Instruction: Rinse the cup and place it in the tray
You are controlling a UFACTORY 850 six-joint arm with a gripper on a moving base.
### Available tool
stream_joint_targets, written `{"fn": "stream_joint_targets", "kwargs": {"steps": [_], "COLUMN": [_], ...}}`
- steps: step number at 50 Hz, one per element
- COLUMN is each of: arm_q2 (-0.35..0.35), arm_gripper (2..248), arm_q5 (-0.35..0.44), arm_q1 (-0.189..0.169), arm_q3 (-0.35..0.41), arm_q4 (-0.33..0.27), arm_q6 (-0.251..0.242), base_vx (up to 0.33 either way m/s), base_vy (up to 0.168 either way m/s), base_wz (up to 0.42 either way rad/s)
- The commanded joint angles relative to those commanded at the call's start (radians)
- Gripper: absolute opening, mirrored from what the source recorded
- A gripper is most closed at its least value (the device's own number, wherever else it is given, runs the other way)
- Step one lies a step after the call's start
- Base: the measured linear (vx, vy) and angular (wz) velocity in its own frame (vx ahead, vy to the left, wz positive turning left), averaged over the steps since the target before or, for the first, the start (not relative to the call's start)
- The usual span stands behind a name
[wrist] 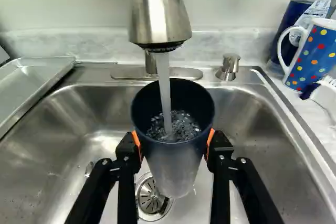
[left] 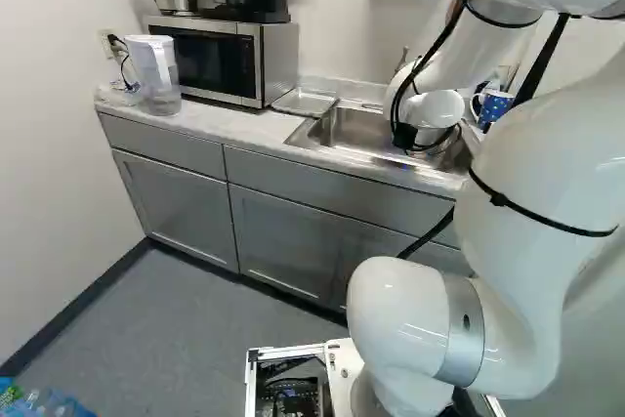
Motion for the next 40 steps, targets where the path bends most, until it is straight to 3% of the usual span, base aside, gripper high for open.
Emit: {"fn": "stream_joint_targets", "kwargs": {"steps": [40], "arm_q2": [0.000], "arm_gripper": [126], "arm_q5": [0.000], "arm_q1": [0.000], "arm_q3": [0.000], "arm_q4": [0.000], "arm_q6": [0.000], "base_vx": [0.000], "base_vy": [0.000], "base_wz": [0.000]}}
